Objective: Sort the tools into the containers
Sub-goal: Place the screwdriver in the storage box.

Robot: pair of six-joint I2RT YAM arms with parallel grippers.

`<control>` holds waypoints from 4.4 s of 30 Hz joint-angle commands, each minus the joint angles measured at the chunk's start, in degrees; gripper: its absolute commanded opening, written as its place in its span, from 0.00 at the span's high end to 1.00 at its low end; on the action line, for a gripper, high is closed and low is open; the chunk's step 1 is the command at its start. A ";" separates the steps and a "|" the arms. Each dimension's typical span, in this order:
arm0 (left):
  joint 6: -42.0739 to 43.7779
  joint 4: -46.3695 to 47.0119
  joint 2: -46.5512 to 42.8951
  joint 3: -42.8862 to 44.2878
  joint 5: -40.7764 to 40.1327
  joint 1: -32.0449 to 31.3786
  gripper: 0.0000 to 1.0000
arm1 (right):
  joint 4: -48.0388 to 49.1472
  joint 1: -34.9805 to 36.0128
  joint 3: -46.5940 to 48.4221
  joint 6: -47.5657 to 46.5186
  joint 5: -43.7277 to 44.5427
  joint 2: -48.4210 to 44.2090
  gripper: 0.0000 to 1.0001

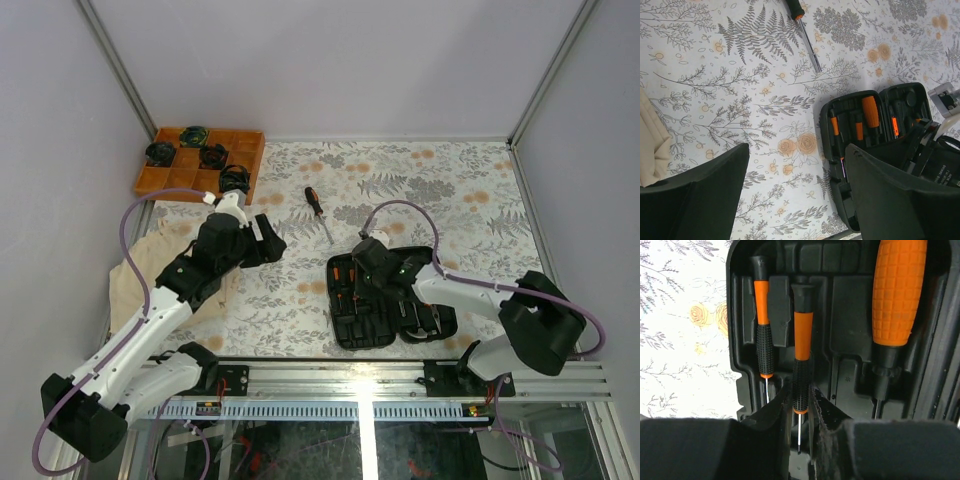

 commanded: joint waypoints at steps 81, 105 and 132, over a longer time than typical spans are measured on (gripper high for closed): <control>0.97 1.63 1.34 -0.98 7.06 5.89 0.23 | -27.66 0.97 26.85 -12.23 -1.97 30.72 0.92; 0.85 2.93 0.93 -1.22 10.68 6.78 0.23 | -24.77 0.81 25.78 -11.32 -0.28 24.59 0.93; 5.71 -7.49 -7.96 0.77 4.79 6.83 0.22 | -6.05 -10.12 35.18 -30.74 -3.43 17.17 0.29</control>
